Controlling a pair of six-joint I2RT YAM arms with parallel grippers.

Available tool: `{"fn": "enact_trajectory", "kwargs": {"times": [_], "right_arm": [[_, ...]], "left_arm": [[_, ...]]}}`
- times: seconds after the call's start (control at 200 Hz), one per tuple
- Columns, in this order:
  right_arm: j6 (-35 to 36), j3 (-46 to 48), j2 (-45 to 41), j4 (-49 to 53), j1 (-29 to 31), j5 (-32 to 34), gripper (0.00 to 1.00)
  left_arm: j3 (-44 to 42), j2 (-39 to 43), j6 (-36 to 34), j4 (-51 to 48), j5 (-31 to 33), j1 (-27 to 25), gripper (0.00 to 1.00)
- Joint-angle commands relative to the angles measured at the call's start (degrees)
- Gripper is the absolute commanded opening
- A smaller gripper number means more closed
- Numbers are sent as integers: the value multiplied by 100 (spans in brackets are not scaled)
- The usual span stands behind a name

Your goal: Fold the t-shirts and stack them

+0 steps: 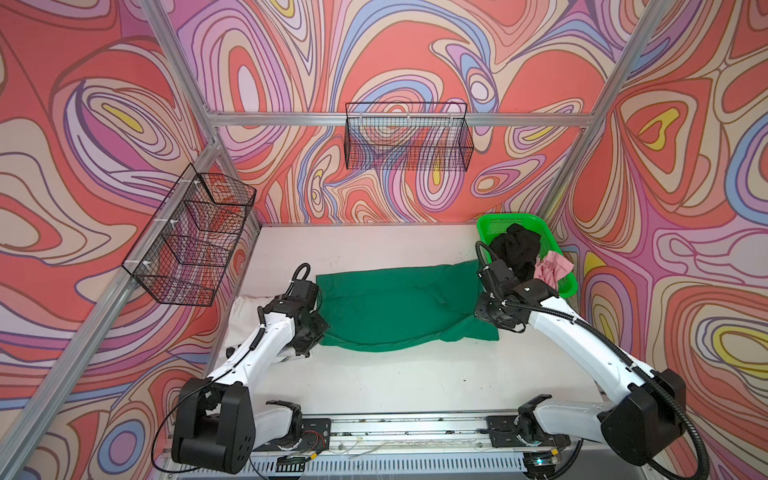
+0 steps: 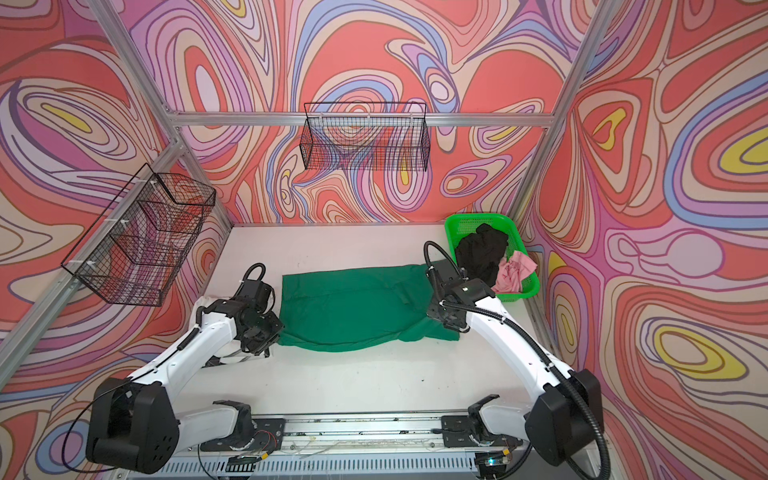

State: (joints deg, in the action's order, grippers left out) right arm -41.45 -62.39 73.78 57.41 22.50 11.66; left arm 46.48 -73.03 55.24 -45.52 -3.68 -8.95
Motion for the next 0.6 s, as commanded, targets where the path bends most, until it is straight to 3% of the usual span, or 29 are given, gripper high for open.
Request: {"fn": "enact_trajectory", "kwargs": {"times": [0.0, 0.2, 0.591], "right_arm": [[345, -325, 152, -225, -116, 77, 0], [618, -689, 400, -424, -265, 128, 0], [596, -963, 1055, -1231, -479, -496, 0]], "left_arm": [[270, -211, -40, -7, 44, 43, 0], [455, -424, -67, 71, 134, 120, 0], [860, -913, -137, 110, 217, 257, 0]]}}
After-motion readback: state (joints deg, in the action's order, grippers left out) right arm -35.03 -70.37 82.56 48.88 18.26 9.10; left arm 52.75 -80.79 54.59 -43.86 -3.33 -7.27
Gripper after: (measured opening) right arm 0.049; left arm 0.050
